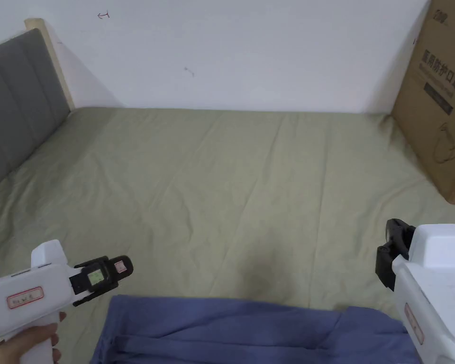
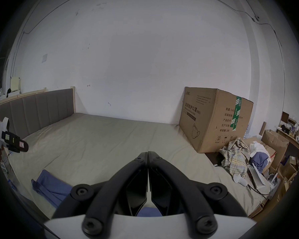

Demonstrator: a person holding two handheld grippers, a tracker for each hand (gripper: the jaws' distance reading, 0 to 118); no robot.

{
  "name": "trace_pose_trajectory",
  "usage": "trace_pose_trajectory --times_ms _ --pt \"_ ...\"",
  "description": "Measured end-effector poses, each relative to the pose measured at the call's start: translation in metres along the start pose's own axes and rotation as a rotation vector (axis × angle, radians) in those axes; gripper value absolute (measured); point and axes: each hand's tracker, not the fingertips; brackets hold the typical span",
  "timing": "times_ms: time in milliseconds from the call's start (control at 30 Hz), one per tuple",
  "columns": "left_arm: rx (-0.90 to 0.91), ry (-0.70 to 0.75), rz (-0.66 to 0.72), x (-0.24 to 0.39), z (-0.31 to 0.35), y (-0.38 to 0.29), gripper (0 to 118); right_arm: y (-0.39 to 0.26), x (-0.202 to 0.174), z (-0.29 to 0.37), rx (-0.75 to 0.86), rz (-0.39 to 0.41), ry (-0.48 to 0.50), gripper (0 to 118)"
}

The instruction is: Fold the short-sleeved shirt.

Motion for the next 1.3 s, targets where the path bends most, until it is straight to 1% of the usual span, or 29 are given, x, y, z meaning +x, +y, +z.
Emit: trace_pose_trajectory --times_ms 100,167,233,267,300,333,367,400,433,467,500,567,700,833,867,933,967,1000,1033,1067,1133,1167,1200,1233,1300 --pt "-0.091 0.067 0.038 -0.042 -0.003 0.010 0 0.000 -0.004 -0.006 -0.008 0.006 0.001 0" --pt "-0.139 0.055 0.121 -0.071 -0.007 0.012 0 -0.001 -0.007 -0.009 -0.017 0.009 0.004 0" --pt "-0.188 0.045 0.168 -0.092 -0.012 0.011 0 -0.003 -0.010 -0.013 -0.028 0.012 0.006 0" --pt "-0.214 0.047 0.179 -0.100 -0.015 0.010 7 -0.004 -0.011 -0.014 -0.036 0.012 0.008 0" --pt "-0.238 0.080 0.186 -0.109 -0.020 0.008 15 -0.005 -0.012 -0.015 -0.042 0.011 0.008 0" --pt "-0.248 0.114 0.184 -0.116 -0.023 0.007 25 -0.006 -0.013 -0.016 -0.048 0.012 0.006 0" --pt "-0.263 0.134 0.169 -0.118 -0.027 0.001 44 -0.008 -0.014 -0.018 -0.056 0.014 0.005 0" --pt "-0.277 0.148 0.162 -0.122 -0.032 0.000 58 -0.009 -0.015 -0.020 -0.063 0.015 0.006 0" --pt "-0.287 0.157 0.158 -0.127 -0.037 -0.002 69 -0.010 -0.015 -0.023 -0.069 0.017 0.007 0" --pt "-0.305 0.154 0.164 -0.131 -0.044 -0.003 77 -0.011 -0.016 -0.025 -0.076 0.020 0.007 0" --pt "-0.321 0.153 0.172 -0.134 -0.048 -0.007 80 -0.012 -0.017 -0.027 -0.082 0.026 0.007 0" --pt "-0.359 0.137 0.174 -0.141 -0.061 -0.010 81 -0.014 -0.020 -0.033 -0.092 0.034 0.009 0" --pt "-0.396 0.141 0.155 -0.156 -0.088 -0.019 81 -0.016 -0.024 -0.041 -0.107 0.040 0.012 0" --pt "-0.406 0.130 0.147 -0.161 -0.101 -0.024 79 -0.016 -0.023 -0.042 -0.114 0.038 0.004 0" --pt "-0.400 0.117 0.143 -0.160 -0.103 -0.024 75 -0.016 -0.023 -0.042 -0.114 0.038 0.000 0" --pt "-0.401 0.113 0.131 -0.158 -0.104 -0.026 57 -0.015 -0.022 -0.043 -0.114 0.033 -0.004 0" --pt "-0.411 0.139 0.104 -0.157 -0.106 -0.028 51 -0.014 -0.021 -0.040 -0.114 0.029 -0.005 0" --pt "-0.415 0.166 0.061 -0.156 -0.108 -0.030 51 -0.013 -0.021 -0.040 -0.113 0.027 -0.007 0" --pt "-0.428 0.196 0.034 -0.119 -0.104 -0.052 36 -0.013 -0.021 -0.040 -0.111 0.027 -0.009 0" --pt "-0.426 0.179 0.040 -0.112 -0.104 -0.058 25 -0.012 -0.021 -0.039 -0.109 0.031 -0.012 0" --pt "-0.423 0.179 0.054 -0.104 -0.102 -0.061 17 -0.012 -0.018 -0.037 -0.108 0.034 -0.017 0" --pt "-0.418 0.184 0.047 -0.112 -0.095 -0.053 9 -0.012 -0.018 -0.036 -0.108 0.032 -0.018 0" --pt "-0.405 0.199 -0.006 -0.104 -0.092 -0.055 7 -0.011 -0.018 -0.036 -0.107 0.028 -0.019 0" --pt "-0.400 0.236 -0.089 -0.092 -0.089 -0.058 6 -0.011 -0.016 -0.034 -0.106 0.024 -0.019 0" --pt "-0.400 0.274 -0.167 -0.074 -0.084 -0.055 5 -0.009 -0.016 -0.032 -0.100 0.020 -0.023 0"
